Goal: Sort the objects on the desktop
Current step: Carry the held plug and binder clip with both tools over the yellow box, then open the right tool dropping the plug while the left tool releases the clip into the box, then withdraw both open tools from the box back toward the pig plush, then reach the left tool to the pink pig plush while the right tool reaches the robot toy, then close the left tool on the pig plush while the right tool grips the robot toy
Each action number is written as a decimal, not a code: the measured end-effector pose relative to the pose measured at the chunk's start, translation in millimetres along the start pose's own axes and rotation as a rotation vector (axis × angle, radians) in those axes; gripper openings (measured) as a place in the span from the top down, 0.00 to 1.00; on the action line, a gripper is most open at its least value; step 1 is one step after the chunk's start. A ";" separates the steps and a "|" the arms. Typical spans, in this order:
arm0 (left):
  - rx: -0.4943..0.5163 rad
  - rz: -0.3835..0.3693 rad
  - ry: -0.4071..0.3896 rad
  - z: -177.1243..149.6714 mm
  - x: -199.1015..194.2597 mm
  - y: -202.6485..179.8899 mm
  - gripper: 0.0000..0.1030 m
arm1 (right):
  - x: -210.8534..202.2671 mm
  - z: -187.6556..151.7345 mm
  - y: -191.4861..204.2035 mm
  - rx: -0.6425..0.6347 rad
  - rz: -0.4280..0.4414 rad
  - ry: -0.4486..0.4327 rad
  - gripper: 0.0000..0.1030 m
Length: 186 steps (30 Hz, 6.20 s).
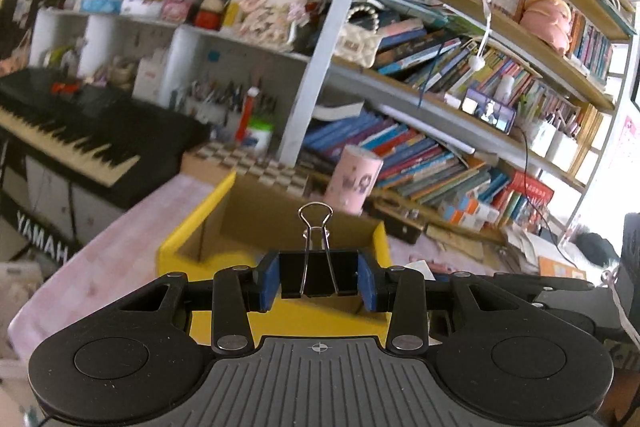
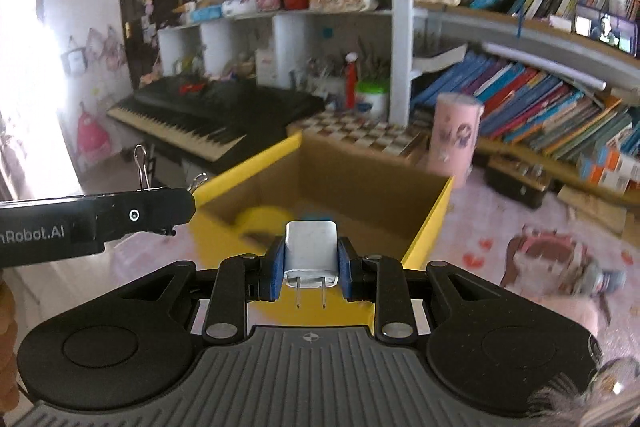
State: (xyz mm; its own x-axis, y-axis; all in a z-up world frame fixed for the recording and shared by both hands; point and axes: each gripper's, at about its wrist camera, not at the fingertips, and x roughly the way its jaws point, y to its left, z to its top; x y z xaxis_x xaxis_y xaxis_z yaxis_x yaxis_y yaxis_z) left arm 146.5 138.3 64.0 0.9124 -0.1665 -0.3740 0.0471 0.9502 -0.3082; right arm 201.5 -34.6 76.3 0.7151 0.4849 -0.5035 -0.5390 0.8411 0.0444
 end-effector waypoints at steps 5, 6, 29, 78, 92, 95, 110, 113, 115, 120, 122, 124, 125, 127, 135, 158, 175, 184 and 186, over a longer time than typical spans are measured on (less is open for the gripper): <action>0.046 0.023 0.000 5.0 34.9 -15.5 0.63 | 24.8 11.6 -29.8 -0.003 -0.014 0.007 0.76; 0.055 0.028 0.004 4.7 42.1 -17.7 0.63 | 29.4 13.6 -34.7 -0.006 -0.012 0.008 0.76; 0.138 0.109 0.300 -32.0 157.1 -30.3 0.63 | 185.7 42.5 -62.8 -0.230 0.116 0.259 0.76; 0.157 0.202 -0.060 -47.2 -28.3 -9.2 0.13 | -23.9 -56.7 -22.7 0.086 -0.264 -0.009 0.37; 0.172 0.191 0.041 -86.3 -93.0 -1.8 0.07 | -60.6 -100.7 47.5 0.059 -0.165 0.071 0.33; 0.182 0.173 0.052 -90.2 -99.5 -3.5 0.06 | -71.7 -106.0 53.2 0.056 -0.177 0.068 0.33; 0.239 0.072 0.128 -110.6 -99.4 -28.9 0.04 | -102.4 -137.9 42.6 0.132 -0.271 0.107 0.30; 0.270 0.042 0.142 -112.1 -90.0 -41.2 0.04 | -107.4 -141.7 34.4 0.153 -0.295 0.096 0.29; 0.288 0.016 0.153 -113.5 -83.0 -50.1 0.04 | -109.3 -144.8 27.4 0.172 -0.313 0.095 0.28; 0.323 -0.055 0.193 -116.8 -58.6 -77.8 0.04 | -116.2 -151.3 1.2 0.216 -0.367 0.104 0.28; 0.337 -0.090 0.211 -119.2 -47.4 -90.8 0.04 | -120.3 -154.0 -12.7 0.234 -0.393 0.113 0.27; 0.348 -0.120 0.223 -121.7 -38.0 -102.3 0.04 | -123.8 -157.2 -26.7 0.251 -0.419 0.121 0.27; 0.351 -0.132 0.231 -122.9 -31.6 -108.3 0.03 | -124.7 -158.6 -34.2 0.258 -0.428 0.126 0.27; 0.353 -0.146 0.245 -125.0 -20.7 -118.2 0.03 | -126.2 -161.4 -48.7 0.271 -0.446 0.140 0.27; 0.364 -0.168 0.285 -130.1 26.5 -161.8 0.03 | -123.9 -165.1 -107.2 0.305 -0.479 0.171 0.27; 0.318 -0.012 0.273 -116.8 132.6 -264.6 0.03 | -101.6 -129.2 -277.1 0.291 -0.418 0.138 0.27; 0.374 0.065 0.303 -120.4 216.0 -284.4 0.03 | -67.5 -109.1 -328.0 0.297 -0.374 0.086 0.27; 0.447 0.118 0.375 -136.8 261.0 -281.9 0.01 | -55.5 -102.5 -339.3 0.303 -0.378 0.075 0.27; 0.433 0.116 0.379 -135.7 264.5 -279.9 0.01 | -53.6 -101.9 -340.8 0.304 -0.374 0.076 0.27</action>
State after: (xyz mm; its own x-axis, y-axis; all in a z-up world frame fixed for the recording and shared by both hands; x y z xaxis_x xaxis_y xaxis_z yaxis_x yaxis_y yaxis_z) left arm 319.5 -207.4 -67.4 0.7164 -0.0615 -0.6950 0.1898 0.9757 0.1093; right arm 301.5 -371.6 0.2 0.7941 0.1264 -0.5945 -0.0885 0.9918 0.0926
